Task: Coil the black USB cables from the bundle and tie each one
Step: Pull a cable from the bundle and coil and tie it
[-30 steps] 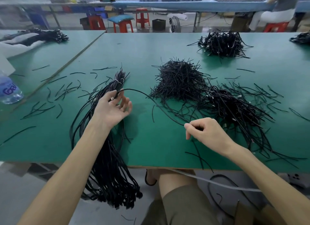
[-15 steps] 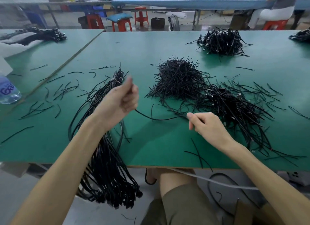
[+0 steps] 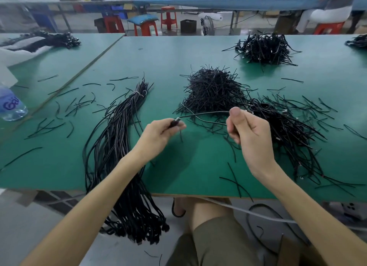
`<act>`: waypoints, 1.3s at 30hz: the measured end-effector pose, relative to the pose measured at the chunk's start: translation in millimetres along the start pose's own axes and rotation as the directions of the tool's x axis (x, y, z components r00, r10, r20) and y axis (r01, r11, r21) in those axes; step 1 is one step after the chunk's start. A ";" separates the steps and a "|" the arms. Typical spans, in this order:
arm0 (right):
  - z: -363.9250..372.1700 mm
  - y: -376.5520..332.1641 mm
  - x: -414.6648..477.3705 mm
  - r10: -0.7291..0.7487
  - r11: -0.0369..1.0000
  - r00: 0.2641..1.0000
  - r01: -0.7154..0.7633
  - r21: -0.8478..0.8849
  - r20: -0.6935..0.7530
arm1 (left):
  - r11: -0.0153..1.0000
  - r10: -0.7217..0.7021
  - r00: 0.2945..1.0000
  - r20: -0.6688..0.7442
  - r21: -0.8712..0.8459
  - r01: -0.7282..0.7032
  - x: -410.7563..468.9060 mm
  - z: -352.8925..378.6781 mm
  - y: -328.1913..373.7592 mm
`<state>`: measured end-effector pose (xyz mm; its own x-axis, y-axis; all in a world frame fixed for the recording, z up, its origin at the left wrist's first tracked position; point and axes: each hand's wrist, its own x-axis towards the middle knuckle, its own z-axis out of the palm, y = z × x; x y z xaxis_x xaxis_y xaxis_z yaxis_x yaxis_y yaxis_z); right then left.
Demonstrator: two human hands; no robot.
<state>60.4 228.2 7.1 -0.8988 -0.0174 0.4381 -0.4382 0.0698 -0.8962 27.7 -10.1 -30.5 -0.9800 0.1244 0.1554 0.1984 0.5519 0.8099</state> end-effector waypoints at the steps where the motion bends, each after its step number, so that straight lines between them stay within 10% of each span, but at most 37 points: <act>1: 4.0 -3.8 -1.7 -0.019 1.000 1.000 0.019 0.011 0.023 | 1.000 -0.001 1.000 0.020 0.020 0.000 -0.3 0.6 0.2; 15: 15.8 -14.6 -10.6 -0.045 0.997 0.993 0.038 0.060 0.110 | 0.780 -0.002 0.985 0.174 -0.615 0.111 -10.3 -1.4 -0.7; 21: 27.1 6.9 -33.6 0.118 0.980 0.835 -0.009 -0.201 0.537 | 0.438 -0.059 0.993 0.098 -0.892 0.114 2.1 -9.6 15.3; 26: 24.2 30.3 -27.4 0.158 0.969 0.850 -0.036 -0.244 0.503 | -0.096 0.072 0.966 0.248 -0.962 0.254 -6.6 -24.1 23.5; 30: 12.7 39.5 -5.7 0.218 0.947 0.890 -0.094 -0.306 0.400 | 0.427 0.165 0.926 0.340 -0.871 0.243 -24.0 -29.8 36.4; 34: 11.4 38.6 8.7 0.241 0.917 0.891 -0.079 -0.392 0.384 | 0.953 0.113 0.926 0.361 -0.302 0.001 -32.0 -13.9 36.8; 37: 20.8 33.4 7.7 0.200 0.935 0.906 -0.063 -0.350 0.373 | 0.951 0.073 0.957 0.280 0.271 -0.152 -31.3 5.2 26.1; 39: 28.0 27.4 6.4 0.191 0.956 0.917 -0.093 -0.279 0.351 | 0.960 0.117 0.979 0.164 0.235 -0.154 -32.0 14.6 20.2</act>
<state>42.2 202.0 -16.6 -0.9129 -0.3527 0.2056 -0.3315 0.3464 -0.8776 63.4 9.1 -27.3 -0.9341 0.3221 0.1542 0.3452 0.7042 0.6205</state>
